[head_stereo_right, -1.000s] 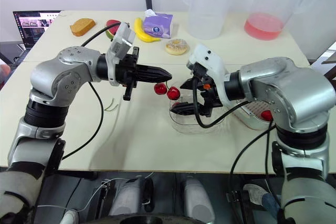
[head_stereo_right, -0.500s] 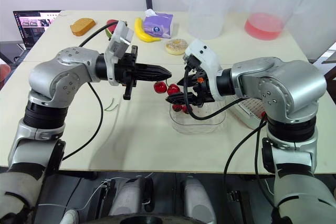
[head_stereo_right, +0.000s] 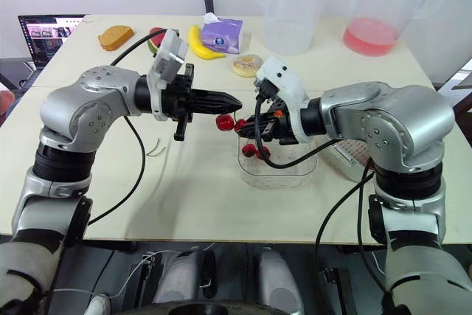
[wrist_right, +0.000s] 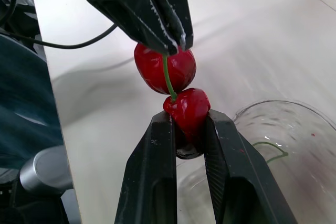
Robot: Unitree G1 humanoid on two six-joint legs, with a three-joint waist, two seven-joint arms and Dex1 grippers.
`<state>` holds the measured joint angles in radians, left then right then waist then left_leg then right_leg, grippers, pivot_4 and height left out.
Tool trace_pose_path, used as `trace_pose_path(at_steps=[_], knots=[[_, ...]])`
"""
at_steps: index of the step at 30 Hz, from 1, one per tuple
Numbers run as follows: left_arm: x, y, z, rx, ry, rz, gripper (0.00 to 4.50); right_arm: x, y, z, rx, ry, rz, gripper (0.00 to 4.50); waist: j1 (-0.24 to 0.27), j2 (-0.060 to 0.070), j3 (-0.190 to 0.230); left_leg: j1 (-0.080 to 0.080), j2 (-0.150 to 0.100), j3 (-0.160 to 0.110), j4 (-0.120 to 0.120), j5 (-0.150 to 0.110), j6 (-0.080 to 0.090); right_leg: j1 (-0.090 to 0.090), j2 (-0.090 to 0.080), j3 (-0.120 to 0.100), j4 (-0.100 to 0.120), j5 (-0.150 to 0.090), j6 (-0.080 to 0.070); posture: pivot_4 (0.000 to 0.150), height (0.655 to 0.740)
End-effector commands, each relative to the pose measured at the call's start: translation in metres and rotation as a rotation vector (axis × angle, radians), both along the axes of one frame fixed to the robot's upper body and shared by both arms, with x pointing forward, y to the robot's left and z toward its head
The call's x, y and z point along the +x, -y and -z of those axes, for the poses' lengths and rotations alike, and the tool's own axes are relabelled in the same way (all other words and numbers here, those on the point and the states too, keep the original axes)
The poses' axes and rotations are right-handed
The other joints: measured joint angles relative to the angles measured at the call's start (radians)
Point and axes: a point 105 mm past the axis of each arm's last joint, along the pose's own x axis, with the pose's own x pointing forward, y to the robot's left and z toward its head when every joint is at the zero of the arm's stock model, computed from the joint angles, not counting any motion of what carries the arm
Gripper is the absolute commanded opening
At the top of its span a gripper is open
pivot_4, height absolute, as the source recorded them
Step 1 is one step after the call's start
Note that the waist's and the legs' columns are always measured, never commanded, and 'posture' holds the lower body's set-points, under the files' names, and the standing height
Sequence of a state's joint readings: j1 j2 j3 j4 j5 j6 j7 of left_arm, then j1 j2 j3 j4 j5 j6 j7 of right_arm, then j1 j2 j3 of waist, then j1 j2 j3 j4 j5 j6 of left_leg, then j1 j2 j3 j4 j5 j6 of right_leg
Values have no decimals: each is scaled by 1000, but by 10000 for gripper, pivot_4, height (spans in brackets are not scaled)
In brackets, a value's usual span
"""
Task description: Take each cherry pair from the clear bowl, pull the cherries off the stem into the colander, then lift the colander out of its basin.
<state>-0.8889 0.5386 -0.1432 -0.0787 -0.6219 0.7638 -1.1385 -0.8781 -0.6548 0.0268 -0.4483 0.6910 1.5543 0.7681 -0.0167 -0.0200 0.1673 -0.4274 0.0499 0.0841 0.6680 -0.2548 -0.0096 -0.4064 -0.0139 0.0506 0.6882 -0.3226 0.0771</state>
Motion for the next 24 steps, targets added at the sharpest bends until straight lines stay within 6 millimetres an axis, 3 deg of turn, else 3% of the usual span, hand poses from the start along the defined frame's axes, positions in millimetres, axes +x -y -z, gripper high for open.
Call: trace_pose_path(at_steps=[1, 10, 20, 24], knots=[[-4, -1, -12, -35, 39, 5, 0, -1, 7, 21, -48, -33, 18, 2444, 1, 0, 0, 0, 0, 0, 0, 0, 0, 0, 0, 0, 0, 0, 0, 1500, 7400], [-2, -4, -12, -40, 29, -16, 0, 7, 17, 23, -17, -22, 79, 2444, -2, 0, 0, 0, 0, 0, 0, 0, 0, 0, 1, 0, 0, 0, 0, 1500, 7400], [2, -6, -14, -55, 21, -32, 0, -4, 26, 37, -41, -65, 90, 2444, 2, 0, 0, 0, 0, 0, 0, 0, 0, 0, 0, 0, -1, 0, 0, 1500, 7400], [3, -7, -11, -48, 20, -33, 0, 0, 26, 34, -14, -51, 118, 2444, -1, 0, 0, 0, 0, 0, 0, 0, 0, 0, 0, 0, -1, 0, 0, 1500, 7400]])
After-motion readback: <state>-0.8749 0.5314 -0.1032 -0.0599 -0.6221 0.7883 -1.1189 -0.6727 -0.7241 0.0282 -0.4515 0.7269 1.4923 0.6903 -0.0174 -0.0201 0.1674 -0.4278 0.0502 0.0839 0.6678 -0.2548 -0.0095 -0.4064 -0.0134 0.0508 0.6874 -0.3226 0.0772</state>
